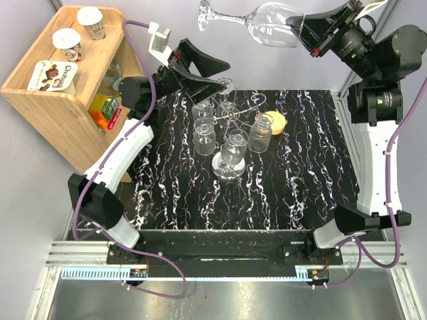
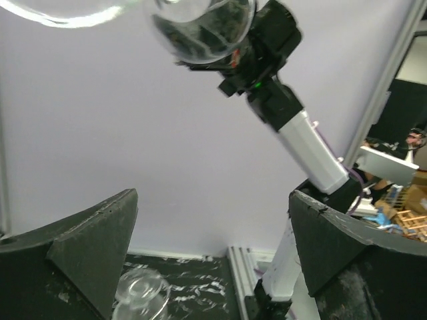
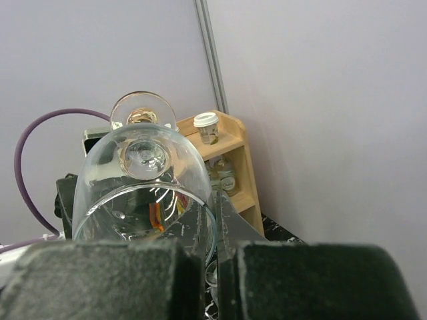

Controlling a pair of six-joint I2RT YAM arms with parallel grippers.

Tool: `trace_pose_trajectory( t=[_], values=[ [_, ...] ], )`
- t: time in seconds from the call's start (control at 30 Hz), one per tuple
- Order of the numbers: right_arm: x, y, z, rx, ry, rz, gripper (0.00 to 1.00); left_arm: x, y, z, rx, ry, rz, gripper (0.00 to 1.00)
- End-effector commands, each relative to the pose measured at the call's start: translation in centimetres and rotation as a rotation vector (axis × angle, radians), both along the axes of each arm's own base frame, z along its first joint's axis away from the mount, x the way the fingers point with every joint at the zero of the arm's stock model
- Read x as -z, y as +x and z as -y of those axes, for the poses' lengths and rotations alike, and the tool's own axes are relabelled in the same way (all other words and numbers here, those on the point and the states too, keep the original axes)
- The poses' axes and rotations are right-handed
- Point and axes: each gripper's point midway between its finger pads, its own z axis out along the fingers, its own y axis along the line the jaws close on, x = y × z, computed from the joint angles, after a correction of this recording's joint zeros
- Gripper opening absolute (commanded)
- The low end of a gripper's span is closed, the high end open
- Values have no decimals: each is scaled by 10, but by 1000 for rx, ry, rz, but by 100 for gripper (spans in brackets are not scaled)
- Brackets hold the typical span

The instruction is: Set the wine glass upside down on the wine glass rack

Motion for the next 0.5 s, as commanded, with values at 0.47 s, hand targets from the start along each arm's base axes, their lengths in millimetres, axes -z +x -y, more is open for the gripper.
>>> trace_pose_trajectory(
  t=[0.47],
  values=[
    [-8,-17,-24,-114,39,49,0,-43,10,9,42,-257,59,99]
  ],
)
